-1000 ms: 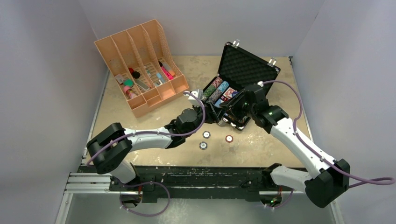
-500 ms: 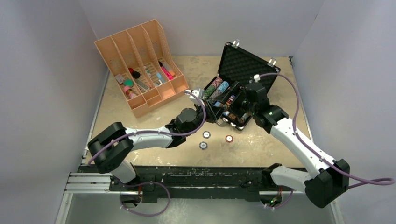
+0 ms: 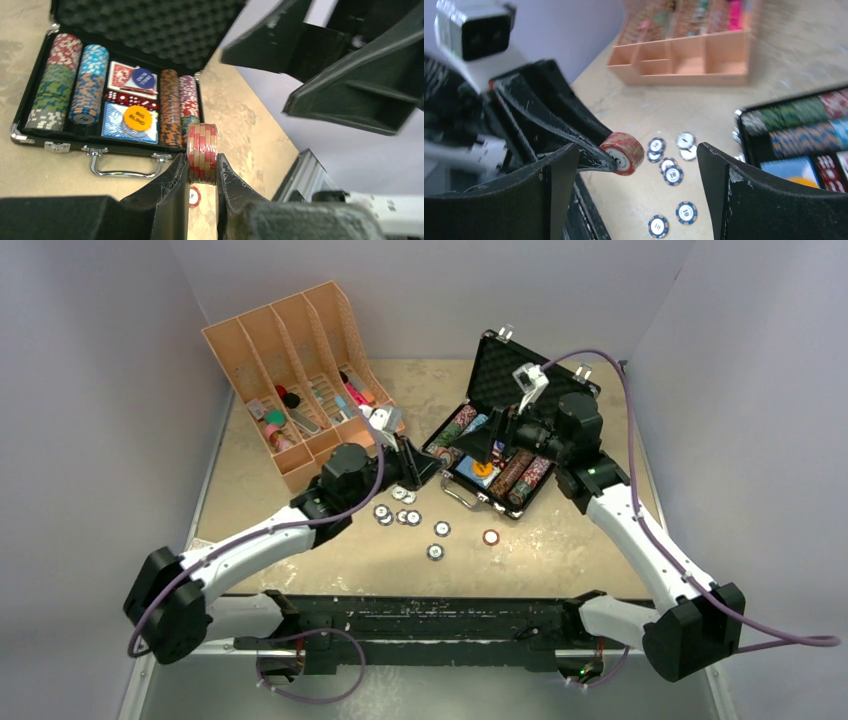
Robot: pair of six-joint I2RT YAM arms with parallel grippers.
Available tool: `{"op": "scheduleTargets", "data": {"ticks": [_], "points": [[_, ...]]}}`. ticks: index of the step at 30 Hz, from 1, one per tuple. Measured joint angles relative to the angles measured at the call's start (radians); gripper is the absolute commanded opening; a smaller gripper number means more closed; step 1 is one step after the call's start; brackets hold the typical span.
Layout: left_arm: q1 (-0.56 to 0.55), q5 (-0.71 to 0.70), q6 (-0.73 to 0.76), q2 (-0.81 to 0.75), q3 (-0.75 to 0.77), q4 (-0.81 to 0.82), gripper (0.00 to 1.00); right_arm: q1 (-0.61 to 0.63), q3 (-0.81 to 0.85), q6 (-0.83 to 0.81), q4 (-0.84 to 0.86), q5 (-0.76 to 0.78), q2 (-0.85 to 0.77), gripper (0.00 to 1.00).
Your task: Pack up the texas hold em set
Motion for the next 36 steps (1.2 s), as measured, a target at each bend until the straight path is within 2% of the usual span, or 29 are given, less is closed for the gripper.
{"op": "scheduleTargets", "data": {"ticks": [5,9,13,15,18,23,28,33,36], "points": [[0.013,0.138,0.085,-0.125,0.021,-0.101,0.00,0.000,0.000,-0.089,0.145,-0.312,0.025,0.79],[0.023,0.219,0.146,-0.194,0.031,-0.148,0.00,0.003,0.000,-0.112,0.219,-0.491,0.028,0.79],[0.029,0.304,0.174,-0.201,0.054,-0.173,0.00,0.022,-0.019,-0.132,0.273,-0.576,0.026,0.77],[0.029,0.353,0.178,-0.188,0.071,-0.180,0.00,0.036,-0.036,-0.137,0.298,-0.600,0.026,0.70],[0.029,0.424,0.178,-0.169,0.087,-0.178,0.00,0.053,-0.066,-0.146,0.314,-0.633,0.028,0.53],[0.029,0.481,0.185,-0.165,0.088,-0.180,0.00,0.060,-0.070,-0.150,0.331,-0.690,0.028,0.45],[0.029,0.493,0.206,-0.168,0.088,-0.200,0.00,0.065,-0.070,-0.153,0.341,-0.746,0.027,0.42],[0.029,0.506,0.225,-0.183,0.088,-0.217,0.00,0.072,-0.051,-0.187,0.282,-0.760,0.030,0.54],[0.029,0.504,0.244,-0.200,0.088,-0.234,0.00,0.074,-0.034,-0.201,0.247,-0.754,0.039,0.53]]}}
